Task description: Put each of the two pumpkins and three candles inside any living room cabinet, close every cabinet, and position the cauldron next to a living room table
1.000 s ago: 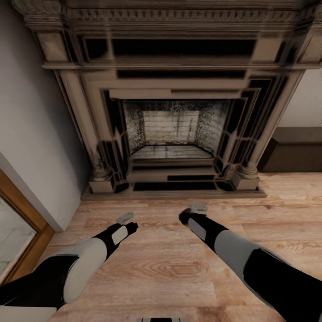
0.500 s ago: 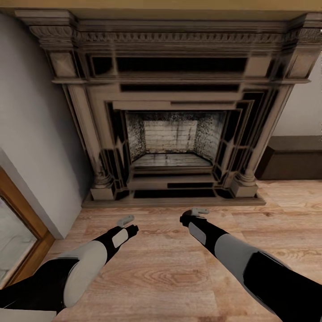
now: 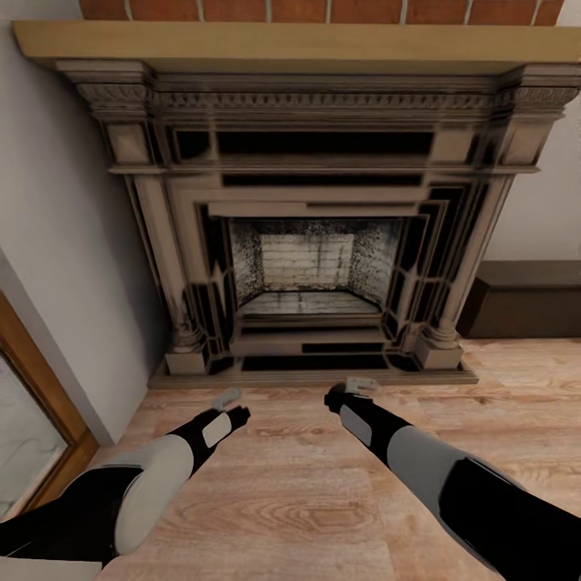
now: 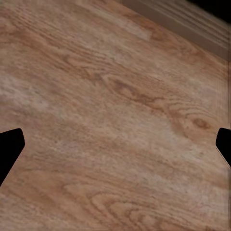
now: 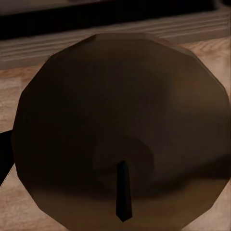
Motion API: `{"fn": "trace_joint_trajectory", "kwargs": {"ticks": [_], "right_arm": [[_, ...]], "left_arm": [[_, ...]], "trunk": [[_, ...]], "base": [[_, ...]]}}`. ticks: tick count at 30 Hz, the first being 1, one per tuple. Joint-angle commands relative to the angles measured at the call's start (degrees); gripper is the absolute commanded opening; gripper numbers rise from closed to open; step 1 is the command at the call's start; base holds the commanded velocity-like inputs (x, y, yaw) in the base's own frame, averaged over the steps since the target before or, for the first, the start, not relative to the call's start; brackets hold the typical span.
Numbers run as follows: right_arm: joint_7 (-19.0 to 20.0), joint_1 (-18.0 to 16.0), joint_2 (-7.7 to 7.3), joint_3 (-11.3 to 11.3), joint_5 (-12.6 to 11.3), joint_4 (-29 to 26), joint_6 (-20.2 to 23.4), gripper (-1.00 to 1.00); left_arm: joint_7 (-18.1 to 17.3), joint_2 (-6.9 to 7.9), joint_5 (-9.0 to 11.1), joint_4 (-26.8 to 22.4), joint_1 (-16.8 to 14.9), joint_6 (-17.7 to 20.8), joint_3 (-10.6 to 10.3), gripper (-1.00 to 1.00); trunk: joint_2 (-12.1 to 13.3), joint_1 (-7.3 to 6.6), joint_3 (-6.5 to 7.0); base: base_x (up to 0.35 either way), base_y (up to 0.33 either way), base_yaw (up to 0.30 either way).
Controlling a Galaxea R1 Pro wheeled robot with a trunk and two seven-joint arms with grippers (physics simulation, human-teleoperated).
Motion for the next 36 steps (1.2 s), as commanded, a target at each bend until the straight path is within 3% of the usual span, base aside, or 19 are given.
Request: {"fn": "trace_joint_trajectory", "kwargs": {"ticks": [1, 20, 36], "right_arm": [[-0.37, -0.02, -0.01, 0.38, -0.30, -0.10, 0.30, -1.00], [-0.40, 0.79, 0.22, 0.47, -0.30, -0.10, 0.30, -1.00], [-0.43, 1.13, 0.24, 0.55, -0.30, -0.10, 0.32, -1.00]], "left_arm": [[0.26, -0.02, -0.06, -0.11, 0.00, 0.28, 0.26, 1.00], [0.26, -0.99, -0.05, -0.11, 0.68, 0.28, 0.26, 1.00], [0.26, -1.16, -0.05, -0.11, 0.70, 0.28, 0.26, 1.00]], "trunk": [[0.00, -0.03, 0.17], [0.25, -0.52, 4.38], [6.65, -4.03, 7.26]], "base": [[0.000, 0.000, 0.000], [0.000, 0.000, 0.000], [0.000, 0.000, 0.000]]}}
